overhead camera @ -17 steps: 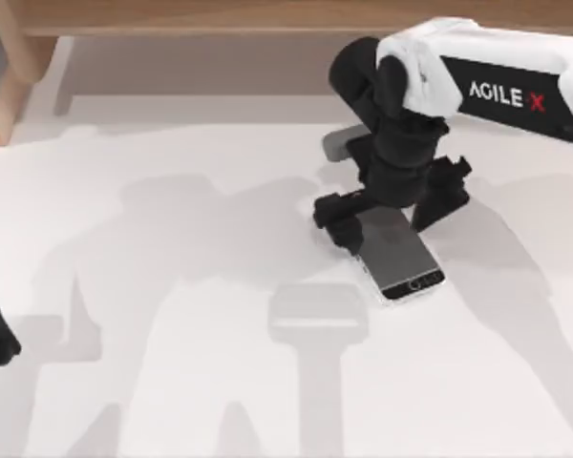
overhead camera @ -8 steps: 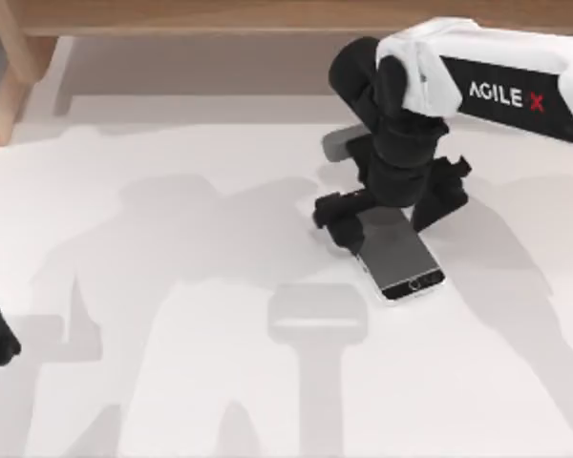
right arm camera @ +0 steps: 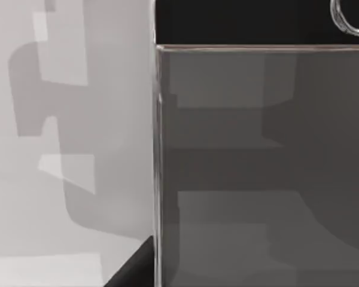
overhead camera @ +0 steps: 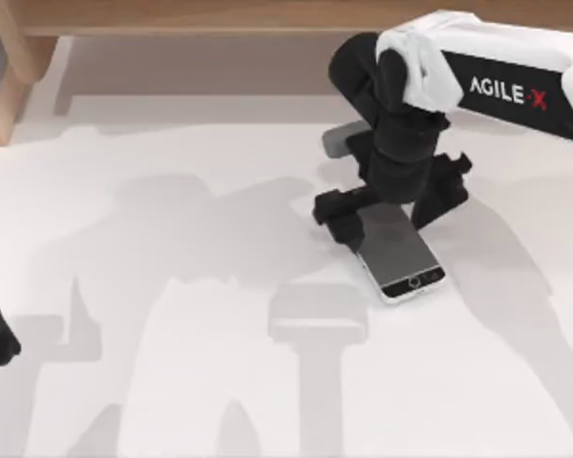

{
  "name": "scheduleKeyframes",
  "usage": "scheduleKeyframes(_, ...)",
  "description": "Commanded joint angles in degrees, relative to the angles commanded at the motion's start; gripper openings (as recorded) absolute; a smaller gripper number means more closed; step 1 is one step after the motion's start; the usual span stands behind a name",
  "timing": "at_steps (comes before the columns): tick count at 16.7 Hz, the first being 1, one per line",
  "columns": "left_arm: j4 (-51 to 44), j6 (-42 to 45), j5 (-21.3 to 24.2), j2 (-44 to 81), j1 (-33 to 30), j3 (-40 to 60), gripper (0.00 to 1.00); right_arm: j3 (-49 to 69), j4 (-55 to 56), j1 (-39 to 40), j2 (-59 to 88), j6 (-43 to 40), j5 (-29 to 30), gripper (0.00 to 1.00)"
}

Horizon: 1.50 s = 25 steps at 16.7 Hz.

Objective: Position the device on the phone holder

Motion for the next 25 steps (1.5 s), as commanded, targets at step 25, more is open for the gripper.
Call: scheduleKeyframes(25,0.0,0.0,0.0,0.0,0.0,0.0,1.0,-17.96,16.3,-15.17,-33.39,3.16,6.47,0.0)
